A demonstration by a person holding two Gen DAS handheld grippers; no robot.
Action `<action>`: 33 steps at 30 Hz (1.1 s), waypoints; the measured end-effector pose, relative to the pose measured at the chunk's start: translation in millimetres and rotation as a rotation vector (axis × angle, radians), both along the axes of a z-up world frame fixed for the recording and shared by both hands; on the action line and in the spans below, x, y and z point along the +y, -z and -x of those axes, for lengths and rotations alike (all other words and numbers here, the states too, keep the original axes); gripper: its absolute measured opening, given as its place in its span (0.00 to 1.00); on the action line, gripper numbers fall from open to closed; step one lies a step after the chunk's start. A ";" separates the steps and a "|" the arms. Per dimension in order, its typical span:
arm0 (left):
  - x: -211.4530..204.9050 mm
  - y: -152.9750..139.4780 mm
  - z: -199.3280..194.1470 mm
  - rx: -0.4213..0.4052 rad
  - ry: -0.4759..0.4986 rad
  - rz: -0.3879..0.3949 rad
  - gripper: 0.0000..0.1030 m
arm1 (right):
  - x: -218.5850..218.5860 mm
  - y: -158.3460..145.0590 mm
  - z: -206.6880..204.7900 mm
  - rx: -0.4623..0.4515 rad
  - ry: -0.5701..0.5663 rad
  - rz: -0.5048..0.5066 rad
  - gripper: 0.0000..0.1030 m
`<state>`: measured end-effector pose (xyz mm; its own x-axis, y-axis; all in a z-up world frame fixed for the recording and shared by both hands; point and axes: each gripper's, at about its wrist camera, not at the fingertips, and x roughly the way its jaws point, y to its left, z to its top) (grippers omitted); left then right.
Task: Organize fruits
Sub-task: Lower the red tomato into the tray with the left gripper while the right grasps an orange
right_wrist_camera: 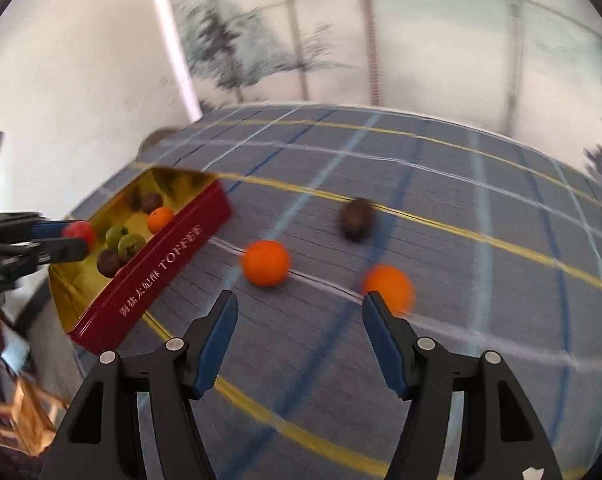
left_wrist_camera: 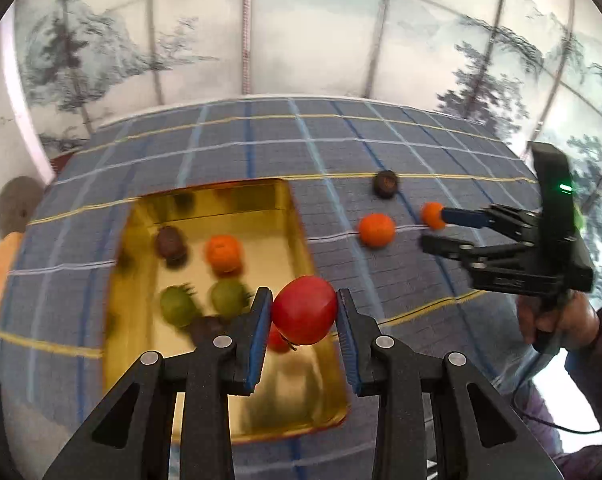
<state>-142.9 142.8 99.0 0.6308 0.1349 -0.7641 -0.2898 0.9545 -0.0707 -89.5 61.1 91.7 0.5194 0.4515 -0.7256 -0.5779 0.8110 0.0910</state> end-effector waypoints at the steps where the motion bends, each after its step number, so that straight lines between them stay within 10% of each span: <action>1: 1.0 -3.0 6.6 -0.005 -0.004 -0.013 0.32 | 13.8 4.7 -5.5 0.012 -0.020 0.015 0.60; 11: 28.6 -5.5 48.2 -0.029 -0.115 -0.013 0.32 | 69.8 41.0 -37.2 0.037 -0.017 0.174 0.58; 13: 33.0 -2.0 52.1 -0.025 -0.126 -0.003 0.32 | 70.1 46.4 -40.3 0.050 -0.002 0.191 0.39; 33: 51.2 41.8 47.2 0.057 -0.205 -0.088 0.33 | 39.0 30.2 16.0 -0.050 0.048 0.063 0.34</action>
<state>-190.2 194.0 57.2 0.5392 0.3240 -0.7774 -0.4797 0.8768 0.0326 -105.4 100.2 61.5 0.5758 0.3793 -0.7243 -0.5410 0.8410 0.0104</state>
